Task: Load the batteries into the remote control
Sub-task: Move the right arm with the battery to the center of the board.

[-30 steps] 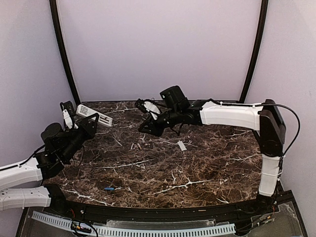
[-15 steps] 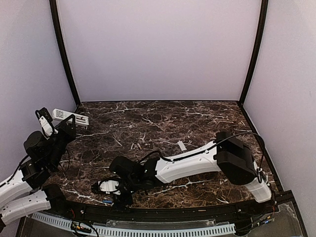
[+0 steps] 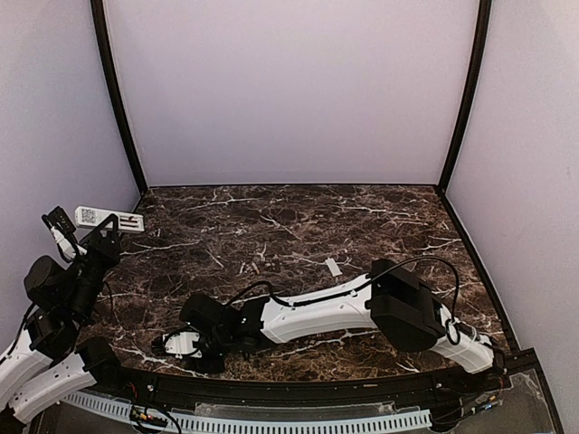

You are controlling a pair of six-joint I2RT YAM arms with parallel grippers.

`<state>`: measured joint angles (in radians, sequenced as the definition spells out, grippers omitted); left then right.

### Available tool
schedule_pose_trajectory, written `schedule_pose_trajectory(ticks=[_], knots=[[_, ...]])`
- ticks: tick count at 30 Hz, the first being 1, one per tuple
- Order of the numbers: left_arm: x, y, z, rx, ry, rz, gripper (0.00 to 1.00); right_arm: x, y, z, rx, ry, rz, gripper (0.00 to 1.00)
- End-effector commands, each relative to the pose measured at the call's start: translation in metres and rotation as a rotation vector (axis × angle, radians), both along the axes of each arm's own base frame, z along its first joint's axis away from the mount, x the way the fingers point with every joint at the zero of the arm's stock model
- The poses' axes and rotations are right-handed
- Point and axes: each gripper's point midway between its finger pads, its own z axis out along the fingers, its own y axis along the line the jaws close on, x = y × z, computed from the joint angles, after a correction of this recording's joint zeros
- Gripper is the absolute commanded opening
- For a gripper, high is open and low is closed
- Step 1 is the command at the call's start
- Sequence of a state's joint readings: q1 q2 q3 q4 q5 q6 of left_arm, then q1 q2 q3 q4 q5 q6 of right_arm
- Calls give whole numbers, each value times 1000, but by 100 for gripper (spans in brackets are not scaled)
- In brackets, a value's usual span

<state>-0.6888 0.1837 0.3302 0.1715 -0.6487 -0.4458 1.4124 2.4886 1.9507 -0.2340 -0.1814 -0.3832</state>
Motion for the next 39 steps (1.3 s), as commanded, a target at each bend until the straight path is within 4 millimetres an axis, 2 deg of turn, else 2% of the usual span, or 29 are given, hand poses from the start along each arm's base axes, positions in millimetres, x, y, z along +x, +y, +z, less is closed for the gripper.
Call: schedule_pose_trajectory(ticks=[1, 3, 5, 10, 14, 21, 33, 36, 39], knots=[[-3, 4, -1, 40, 9, 16, 0, 2, -32, -42, -160, -75, -8, 36], [-3, 5, -3, 39, 7, 17, 0, 1, -35, -43, -171, -74, 1, 26], [-4, 6, -4, 43, 6, 23, 0, 0, -33, -42, -169, -74, 15, 20], [-5, 9, -3, 54, 3, 34, 0, 8, -31, -45, -217, -64, 13, 20], [-5, 9, -2, 57, 2, 33, 0, 20, -41, -50, -286, -36, -4, 20], [-4, 6, -5, 54, 12, 25, 0, 15, -63, -70, -431, 58, 30, 16], [-3, 7, -6, 69, 15, 36, 0, 5, -37, -68, -377, 126, 58, 23], [-3, 7, -5, 74, 14, 36, 0, 6, -37, -75, -392, 129, 49, 20], [-3, 7, -4, 78, 13, 37, 0, 6, -41, -80, -414, 131, 42, 13]])
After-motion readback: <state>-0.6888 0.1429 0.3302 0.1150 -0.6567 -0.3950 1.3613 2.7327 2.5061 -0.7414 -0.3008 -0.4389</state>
